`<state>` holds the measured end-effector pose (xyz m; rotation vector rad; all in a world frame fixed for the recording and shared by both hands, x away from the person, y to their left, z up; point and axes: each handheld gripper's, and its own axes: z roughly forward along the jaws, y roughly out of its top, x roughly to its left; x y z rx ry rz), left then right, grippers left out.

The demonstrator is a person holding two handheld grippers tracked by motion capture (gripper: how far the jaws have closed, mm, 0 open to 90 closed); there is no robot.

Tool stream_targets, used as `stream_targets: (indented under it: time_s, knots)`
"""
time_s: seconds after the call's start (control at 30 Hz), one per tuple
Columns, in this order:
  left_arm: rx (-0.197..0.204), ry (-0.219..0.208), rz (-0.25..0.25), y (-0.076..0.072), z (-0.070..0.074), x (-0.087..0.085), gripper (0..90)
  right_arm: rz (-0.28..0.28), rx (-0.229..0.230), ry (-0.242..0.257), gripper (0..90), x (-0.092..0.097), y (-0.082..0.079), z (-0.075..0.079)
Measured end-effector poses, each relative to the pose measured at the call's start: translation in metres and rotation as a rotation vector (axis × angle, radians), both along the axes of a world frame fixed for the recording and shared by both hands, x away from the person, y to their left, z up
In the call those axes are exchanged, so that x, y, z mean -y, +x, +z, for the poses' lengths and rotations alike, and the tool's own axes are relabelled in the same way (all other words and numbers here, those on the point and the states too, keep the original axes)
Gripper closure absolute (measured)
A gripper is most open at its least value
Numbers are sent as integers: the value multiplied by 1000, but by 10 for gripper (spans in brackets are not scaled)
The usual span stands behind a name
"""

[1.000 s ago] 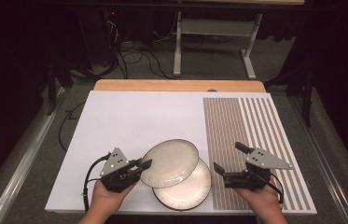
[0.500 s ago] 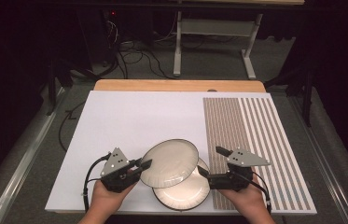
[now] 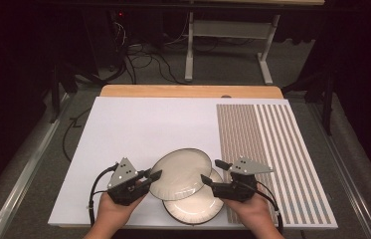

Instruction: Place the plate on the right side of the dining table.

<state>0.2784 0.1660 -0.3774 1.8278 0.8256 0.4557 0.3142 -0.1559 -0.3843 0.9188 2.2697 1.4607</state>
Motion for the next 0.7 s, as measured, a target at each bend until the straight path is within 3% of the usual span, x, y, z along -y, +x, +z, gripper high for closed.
stream_targets:
  time_s: [0.33, 0.7]
  knots:
    - [-1, 0, 3, 0, 0, 0, 790, 15, -53, 25, 582, -8, 9, -8]
    - [-2, -2, 6, 0, -1, 0, 789, 5, -110, 53, 707, -9, 18, -15]
